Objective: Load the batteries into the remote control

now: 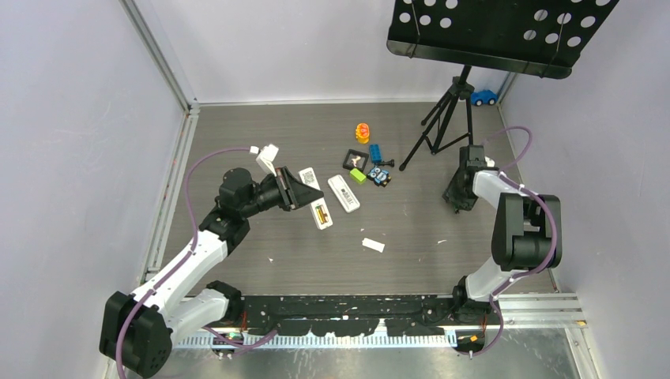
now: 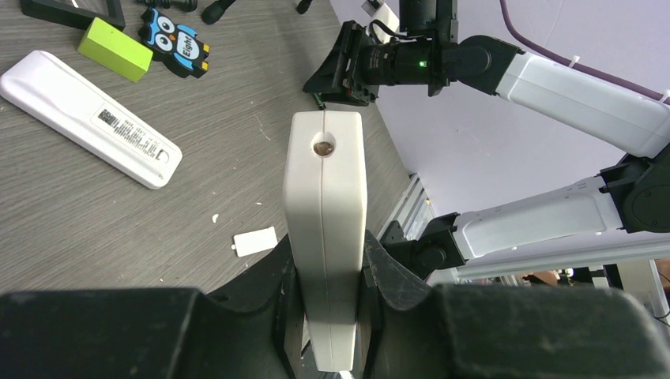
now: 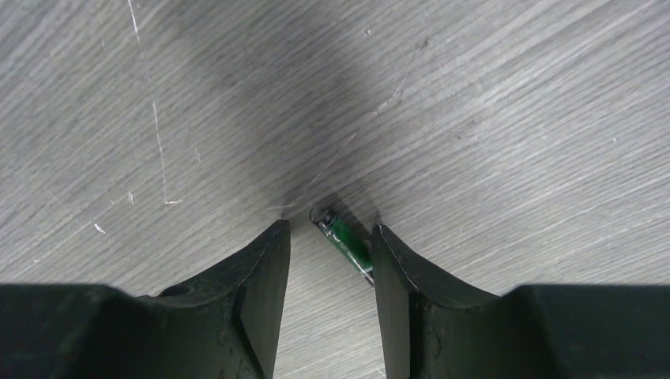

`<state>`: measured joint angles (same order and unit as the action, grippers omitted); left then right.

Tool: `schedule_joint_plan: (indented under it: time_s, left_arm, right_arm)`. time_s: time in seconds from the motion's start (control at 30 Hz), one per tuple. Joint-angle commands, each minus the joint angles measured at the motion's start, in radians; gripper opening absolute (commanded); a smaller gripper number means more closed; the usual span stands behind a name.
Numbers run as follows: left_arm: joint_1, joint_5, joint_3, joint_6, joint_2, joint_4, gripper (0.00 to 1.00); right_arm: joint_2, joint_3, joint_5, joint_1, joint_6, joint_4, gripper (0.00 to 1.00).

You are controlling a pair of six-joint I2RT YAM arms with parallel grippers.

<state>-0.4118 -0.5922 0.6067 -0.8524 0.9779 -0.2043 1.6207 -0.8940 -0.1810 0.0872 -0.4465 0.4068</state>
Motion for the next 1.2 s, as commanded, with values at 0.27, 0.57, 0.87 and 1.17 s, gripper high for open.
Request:
schedule_joint_plan:
  time_s: [0.27, 0.57, 0.87, 1.17]
  left_arm:
    - [0.004, -0.028, 0.016, 0.001, 0.013, -0.033, 0.00]
    - [0.004, -0.041, 0.014, -0.023, 0.037, -0.071, 0.00]
    - [0.004, -0.069, 0.011, -0.054, 0.070, -0.133, 0.00]
    - [0.004, -0.124, 0.006, -0.071, 0.082, -0.214, 0.00]
  right_arm:
    - [0.023, -0.026, 0.013, -0.004, -0.030, 0.098, 0.18]
    - [-0.174, 0.023, 0.161, -0.076, -0.023, -0.004, 0.03]
    - [-0.562, 0.088, 0.385, -0.437, -0.009, -0.197, 0.02]
    - [-0.853, 0.200, 0.735, -0.566, -0.043, -0.514, 0.02]
